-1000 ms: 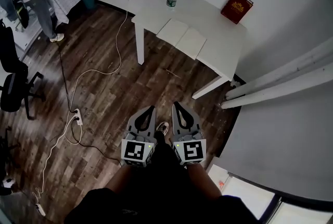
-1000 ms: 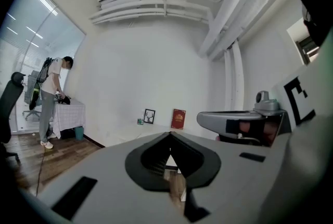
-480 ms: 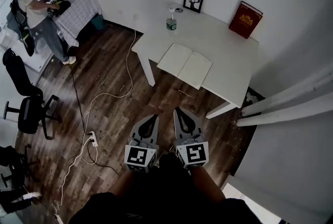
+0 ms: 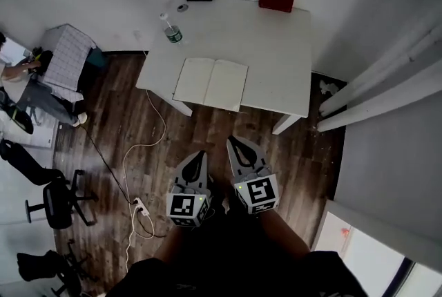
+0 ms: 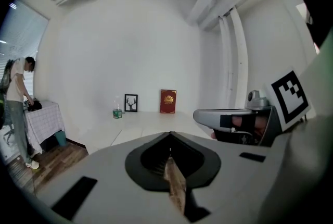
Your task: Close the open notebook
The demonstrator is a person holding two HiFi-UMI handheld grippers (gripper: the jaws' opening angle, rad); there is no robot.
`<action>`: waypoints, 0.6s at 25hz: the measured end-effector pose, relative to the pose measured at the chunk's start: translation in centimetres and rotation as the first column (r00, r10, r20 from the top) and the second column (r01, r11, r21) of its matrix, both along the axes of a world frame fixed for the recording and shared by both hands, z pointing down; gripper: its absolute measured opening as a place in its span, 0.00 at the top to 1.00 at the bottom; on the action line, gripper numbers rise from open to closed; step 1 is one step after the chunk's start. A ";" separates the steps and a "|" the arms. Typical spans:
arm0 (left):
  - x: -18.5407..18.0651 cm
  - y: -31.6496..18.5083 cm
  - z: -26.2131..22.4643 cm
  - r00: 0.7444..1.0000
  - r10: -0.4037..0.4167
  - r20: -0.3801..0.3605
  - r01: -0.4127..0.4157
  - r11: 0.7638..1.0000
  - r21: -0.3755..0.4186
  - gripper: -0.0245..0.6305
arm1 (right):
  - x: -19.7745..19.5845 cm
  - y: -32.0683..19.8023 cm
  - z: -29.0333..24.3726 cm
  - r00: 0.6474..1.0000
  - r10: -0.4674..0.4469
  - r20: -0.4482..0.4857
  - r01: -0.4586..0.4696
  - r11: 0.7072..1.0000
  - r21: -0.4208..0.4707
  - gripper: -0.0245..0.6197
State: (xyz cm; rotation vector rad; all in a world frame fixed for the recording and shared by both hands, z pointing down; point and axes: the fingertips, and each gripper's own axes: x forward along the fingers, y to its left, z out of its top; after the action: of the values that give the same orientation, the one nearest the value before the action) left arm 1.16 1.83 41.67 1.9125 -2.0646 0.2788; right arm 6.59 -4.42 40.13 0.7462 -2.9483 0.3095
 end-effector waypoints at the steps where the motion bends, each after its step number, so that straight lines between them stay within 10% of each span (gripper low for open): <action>1: 0.0 -0.5 0.3 1.000 0.011 -0.005 -0.011 1.000 -0.003 0.96 | 0.2 -0.4 0.4 1.000 0.013 -0.003 -0.013 1.000 -0.007 0.93; 15: -3.1 -8.7 5.4 0.963 0.258 -0.075 -0.264 0.961 -0.082 0.96 | -2.2 -6.7 6.0 0.971 0.210 -0.113 -0.223 0.967 -0.121 0.93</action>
State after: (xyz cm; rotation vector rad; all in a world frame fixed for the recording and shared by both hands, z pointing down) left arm -1.92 -6.84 47.09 2.1075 -1.7268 0.3604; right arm 4.44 -11.08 46.13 1.0346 -2.7243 0.4649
